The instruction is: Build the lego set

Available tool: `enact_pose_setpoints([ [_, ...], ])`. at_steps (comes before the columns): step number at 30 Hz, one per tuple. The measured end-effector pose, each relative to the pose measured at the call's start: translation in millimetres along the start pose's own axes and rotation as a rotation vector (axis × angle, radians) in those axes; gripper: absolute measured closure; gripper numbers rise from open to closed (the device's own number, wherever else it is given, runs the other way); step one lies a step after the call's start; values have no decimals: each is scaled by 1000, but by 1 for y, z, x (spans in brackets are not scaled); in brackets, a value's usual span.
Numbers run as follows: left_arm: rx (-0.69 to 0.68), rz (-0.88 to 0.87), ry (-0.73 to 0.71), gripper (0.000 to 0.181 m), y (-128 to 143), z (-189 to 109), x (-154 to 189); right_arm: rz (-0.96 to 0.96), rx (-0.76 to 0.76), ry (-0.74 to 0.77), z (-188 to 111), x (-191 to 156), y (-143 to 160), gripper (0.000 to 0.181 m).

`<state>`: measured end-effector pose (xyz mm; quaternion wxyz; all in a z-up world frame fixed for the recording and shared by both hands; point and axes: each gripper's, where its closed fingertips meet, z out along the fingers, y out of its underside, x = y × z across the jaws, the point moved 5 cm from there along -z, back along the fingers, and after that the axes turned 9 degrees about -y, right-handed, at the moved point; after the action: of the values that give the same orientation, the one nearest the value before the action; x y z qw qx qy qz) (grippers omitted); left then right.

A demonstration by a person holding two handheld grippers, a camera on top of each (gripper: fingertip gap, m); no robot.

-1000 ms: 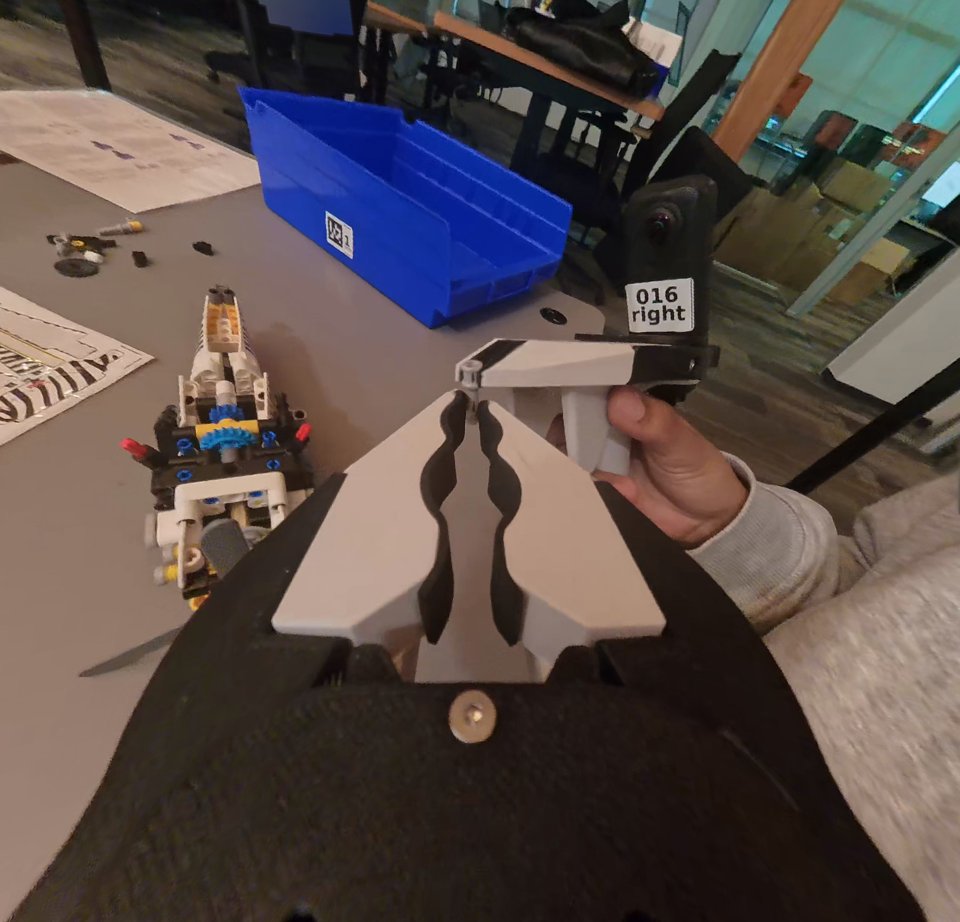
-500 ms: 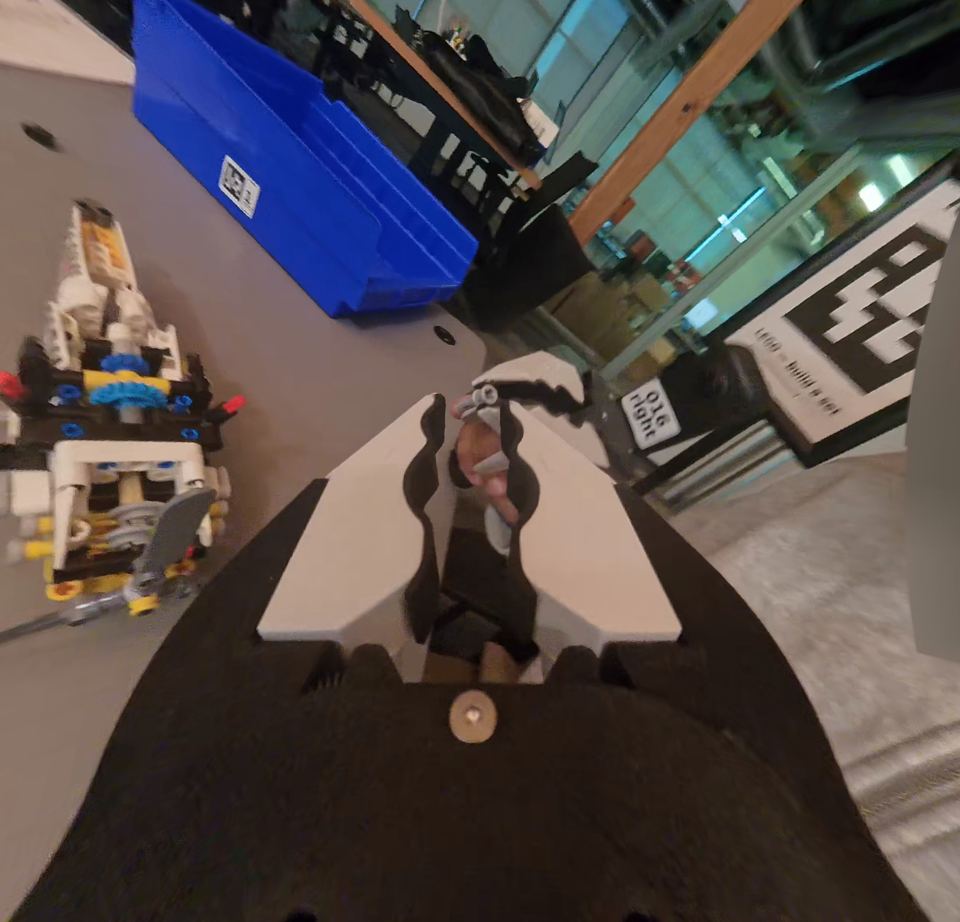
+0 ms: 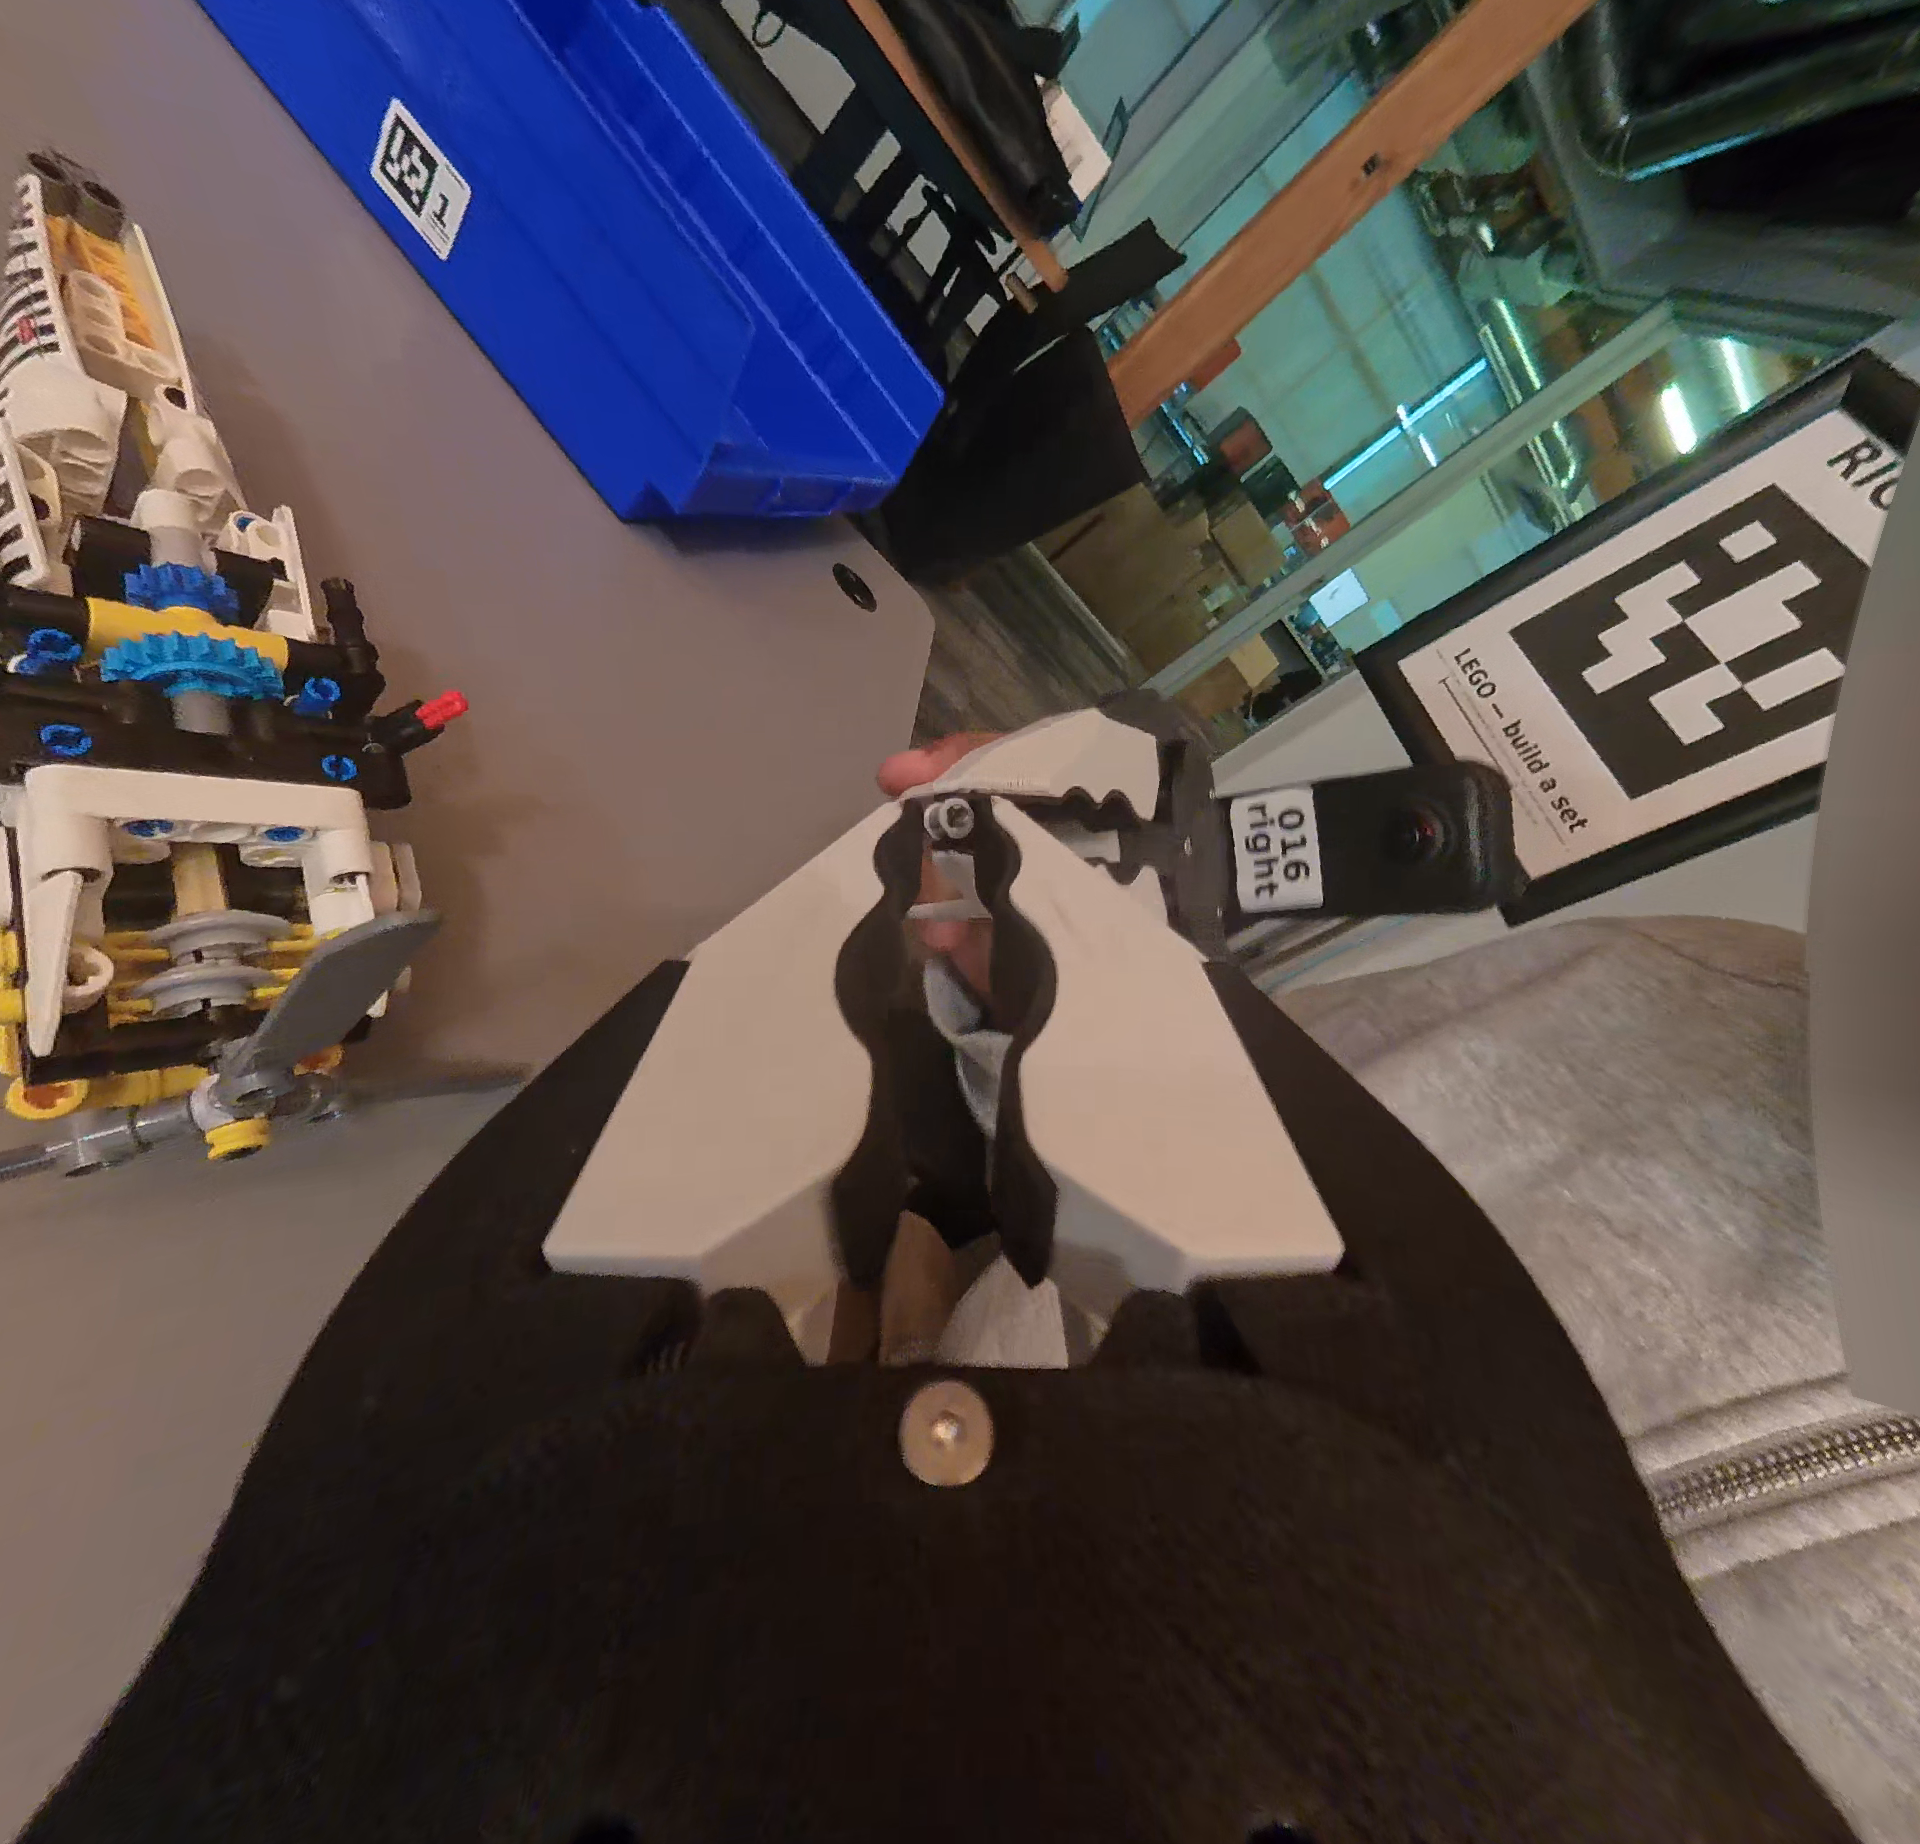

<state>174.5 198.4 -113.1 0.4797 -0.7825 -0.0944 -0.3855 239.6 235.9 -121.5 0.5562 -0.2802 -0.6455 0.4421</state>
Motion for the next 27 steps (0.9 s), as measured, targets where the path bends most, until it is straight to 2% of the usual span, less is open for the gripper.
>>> enact_pose_setpoints([
  [5, -41, 15, -4, 174, 1, -5, -7, 151, 43, -113, -9, 4, 1, 177],
  [11, -170, 46, -17, 175, 11, -5, -12, 205, -66, -249, -5, -7, 20, 180],
  [19, -231, 88, -30, 175, 16, -5, -14, 185, -102, -290, -4, -12, 25, 176],
  [27, -205, 50, -31, 175, 14, -5, -19, 213, -103, -317, -4, -13, 25, 172],
])
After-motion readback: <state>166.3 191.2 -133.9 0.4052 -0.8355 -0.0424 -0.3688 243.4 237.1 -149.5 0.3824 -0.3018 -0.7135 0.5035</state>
